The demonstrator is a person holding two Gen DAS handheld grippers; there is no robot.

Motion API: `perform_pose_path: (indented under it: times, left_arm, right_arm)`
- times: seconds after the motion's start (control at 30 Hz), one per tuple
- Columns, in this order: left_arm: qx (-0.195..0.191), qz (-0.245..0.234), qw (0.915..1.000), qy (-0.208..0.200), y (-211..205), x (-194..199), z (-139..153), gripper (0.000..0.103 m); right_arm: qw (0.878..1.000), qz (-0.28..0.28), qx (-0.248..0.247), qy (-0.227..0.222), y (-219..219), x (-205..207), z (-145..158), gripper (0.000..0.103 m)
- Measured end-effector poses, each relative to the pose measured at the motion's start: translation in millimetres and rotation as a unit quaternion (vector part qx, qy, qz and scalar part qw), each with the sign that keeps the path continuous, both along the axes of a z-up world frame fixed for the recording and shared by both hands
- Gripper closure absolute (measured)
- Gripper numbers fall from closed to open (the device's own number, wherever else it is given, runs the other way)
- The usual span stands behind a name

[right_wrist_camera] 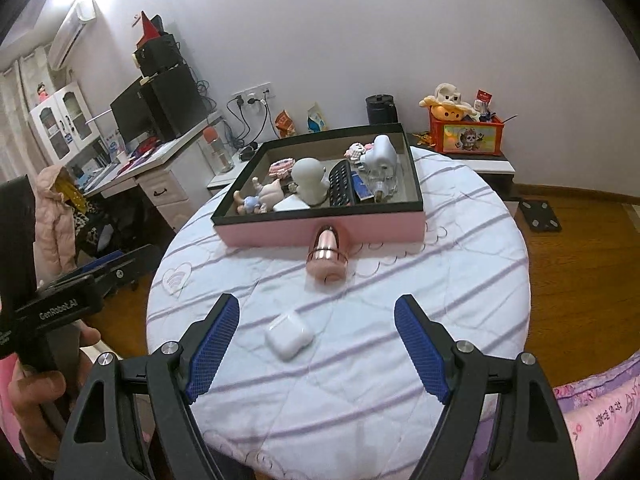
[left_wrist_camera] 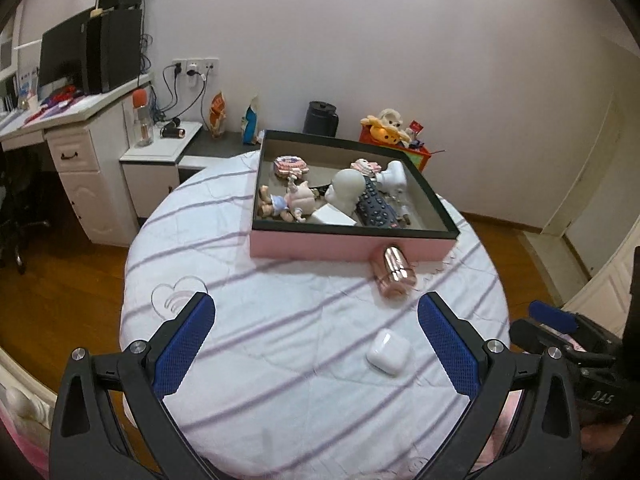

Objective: Organize rigid objects
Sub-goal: 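Withdraw both open tools from the box back over the table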

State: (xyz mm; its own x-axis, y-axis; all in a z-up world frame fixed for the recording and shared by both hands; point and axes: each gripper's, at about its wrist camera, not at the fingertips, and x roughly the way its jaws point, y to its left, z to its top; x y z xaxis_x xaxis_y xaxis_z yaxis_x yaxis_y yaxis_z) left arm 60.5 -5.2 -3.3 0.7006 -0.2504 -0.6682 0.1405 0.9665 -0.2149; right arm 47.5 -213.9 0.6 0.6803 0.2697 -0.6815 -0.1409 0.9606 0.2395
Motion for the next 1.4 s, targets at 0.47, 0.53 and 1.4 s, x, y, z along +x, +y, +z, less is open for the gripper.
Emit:
perform_pose_path:
  times: [0.47,0.53,1.4]
  left_arm:
    - [0.006,0.007,0.9999,-0.005,6,-34,5,0.001]
    - [0.006,0.008,0.9999,-0.006,6,-36,5,0.001]
    - [0.029,0.001,0.9995,0.014,-8,-24,-14,0.000]
  right_arm:
    - [1.000,0.000,-0.002,-0.017,0,-30,8,0.022]
    - [1.000,-0.001,-0.001,-0.019,-1,-33,9,0.022]
    - [1.000,-0.011,0.007,-0.006,-9,-19,-4,0.022]
